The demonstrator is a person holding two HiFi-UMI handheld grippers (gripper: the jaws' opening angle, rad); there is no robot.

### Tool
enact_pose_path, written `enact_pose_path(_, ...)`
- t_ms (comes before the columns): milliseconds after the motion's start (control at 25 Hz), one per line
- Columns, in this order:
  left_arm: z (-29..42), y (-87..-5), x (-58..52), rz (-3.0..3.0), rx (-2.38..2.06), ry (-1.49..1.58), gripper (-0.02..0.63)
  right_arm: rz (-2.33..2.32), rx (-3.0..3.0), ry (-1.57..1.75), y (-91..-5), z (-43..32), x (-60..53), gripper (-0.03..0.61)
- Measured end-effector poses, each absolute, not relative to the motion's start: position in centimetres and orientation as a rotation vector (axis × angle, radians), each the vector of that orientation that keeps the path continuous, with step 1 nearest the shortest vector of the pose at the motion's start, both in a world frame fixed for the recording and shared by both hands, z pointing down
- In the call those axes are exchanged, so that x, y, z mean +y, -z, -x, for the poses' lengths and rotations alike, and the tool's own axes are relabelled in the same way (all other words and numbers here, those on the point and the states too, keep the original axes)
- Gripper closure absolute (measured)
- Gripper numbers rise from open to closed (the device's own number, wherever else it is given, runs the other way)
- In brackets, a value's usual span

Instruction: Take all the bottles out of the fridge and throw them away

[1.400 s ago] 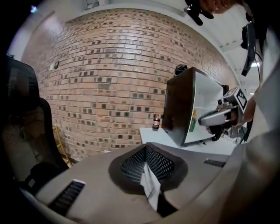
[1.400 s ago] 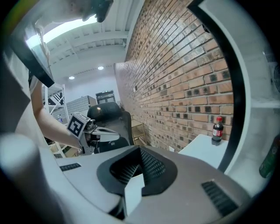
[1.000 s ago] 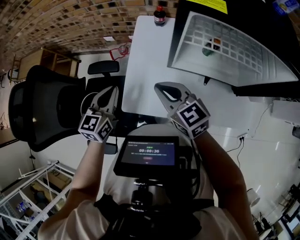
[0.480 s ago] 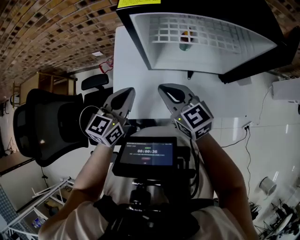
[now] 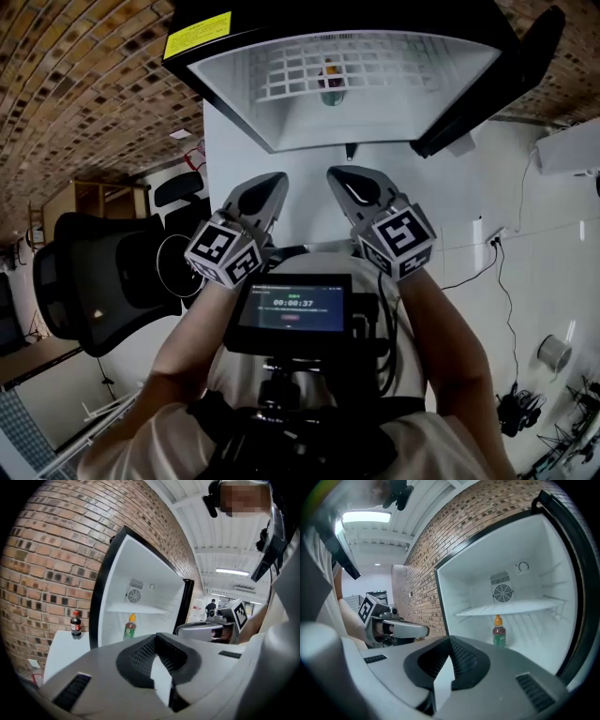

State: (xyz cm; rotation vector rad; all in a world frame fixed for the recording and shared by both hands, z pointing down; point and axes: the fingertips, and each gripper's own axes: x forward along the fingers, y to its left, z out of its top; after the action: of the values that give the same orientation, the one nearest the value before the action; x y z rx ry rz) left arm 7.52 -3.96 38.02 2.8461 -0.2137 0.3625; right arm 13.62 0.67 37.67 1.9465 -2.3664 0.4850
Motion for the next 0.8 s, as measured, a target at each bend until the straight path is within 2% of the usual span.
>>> enact_pose_path(800, -16.1, -37.8, -0.5, -2.861, -0.116, -0.414, 0.611, -2.051, -2.316, -0.470, -37.7, -20.9, 3.8, 0.572)
